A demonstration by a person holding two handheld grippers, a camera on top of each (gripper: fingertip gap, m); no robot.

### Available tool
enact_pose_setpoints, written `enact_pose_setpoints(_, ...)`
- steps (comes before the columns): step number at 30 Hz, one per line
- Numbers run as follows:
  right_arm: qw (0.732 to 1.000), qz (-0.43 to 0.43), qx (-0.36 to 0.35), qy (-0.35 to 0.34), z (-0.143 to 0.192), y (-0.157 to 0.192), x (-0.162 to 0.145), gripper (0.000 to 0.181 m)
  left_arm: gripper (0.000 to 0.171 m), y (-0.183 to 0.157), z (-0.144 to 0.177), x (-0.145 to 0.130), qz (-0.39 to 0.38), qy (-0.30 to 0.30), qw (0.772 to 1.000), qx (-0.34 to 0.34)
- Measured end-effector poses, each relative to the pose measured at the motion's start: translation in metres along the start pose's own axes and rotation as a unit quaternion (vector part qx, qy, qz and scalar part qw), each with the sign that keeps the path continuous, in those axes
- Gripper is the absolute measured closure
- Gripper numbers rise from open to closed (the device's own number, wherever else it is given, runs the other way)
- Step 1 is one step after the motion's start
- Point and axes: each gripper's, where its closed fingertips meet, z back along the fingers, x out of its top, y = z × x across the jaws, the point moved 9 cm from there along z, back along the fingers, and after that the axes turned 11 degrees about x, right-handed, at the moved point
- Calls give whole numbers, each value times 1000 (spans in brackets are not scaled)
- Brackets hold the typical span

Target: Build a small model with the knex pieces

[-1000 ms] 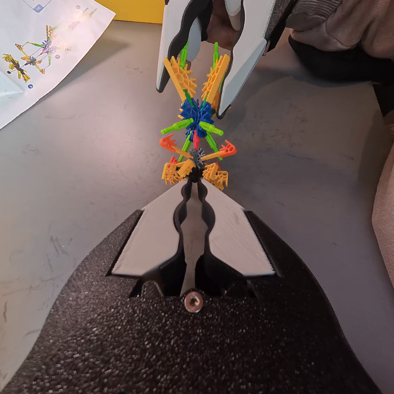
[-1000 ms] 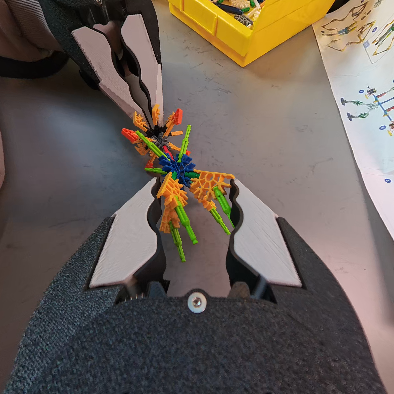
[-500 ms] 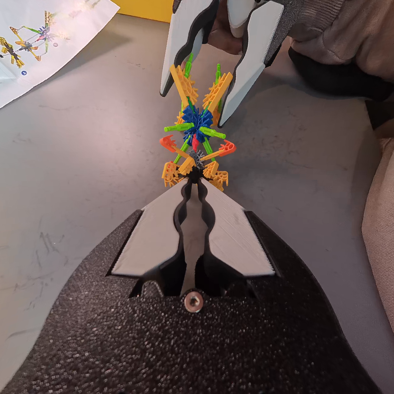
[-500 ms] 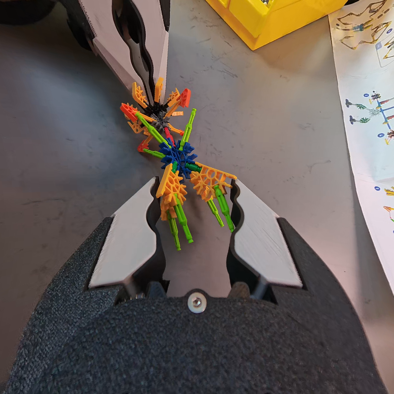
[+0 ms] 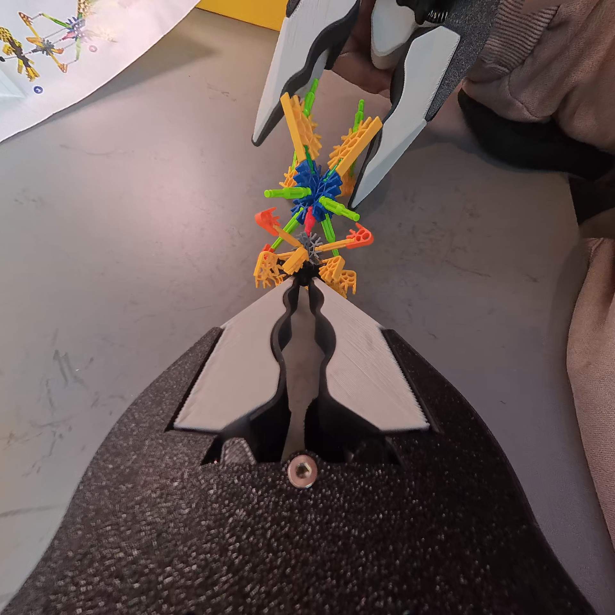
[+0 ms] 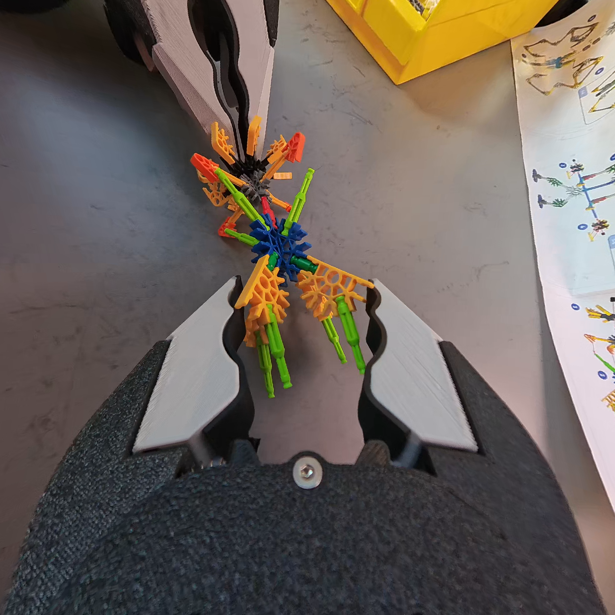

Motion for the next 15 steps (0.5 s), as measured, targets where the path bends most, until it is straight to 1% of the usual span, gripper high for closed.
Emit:
enact_pose_setpoints(3, 1000, 14, -8, -10, 9, 2, 6, 99, 166, -1, 0, 1, 0, -2, 1000, 0)
enact_pose_setpoints(5, 999, 31, -16, -32, 20, 7, 16, 98, 166, -1, 0, 1, 2, -3, 1000, 0)
enact_pose_setpoints(6, 998, 42, -21, -45, 25, 9, 22, 102, 166, -1, -1, 1, 2, -3, 1000, 0)
enact_pose_setpoints(9, 995, 82, -25, -54, 33, 24, 40, 133, 166, 0, -1, 2, 3, -3, 1000, 0)
enact_pose_setpoints(11, 992, 120, -29, -25, 24, 37, 49, 142, 166, 0, -1, 2, 4, -3, 1000, 0)
enact_pose_setpoints(12, 990, 136, -35, 2, 15, 41, 50, 145, 166, 0, -2, 2, 4, -2, 1000, -1)
enact_pose_setpoints(15, 982, 169, -54, 70, -11, 46, 47, 148, 166, 0, -2, 2, 2, -1, 1000, 0)
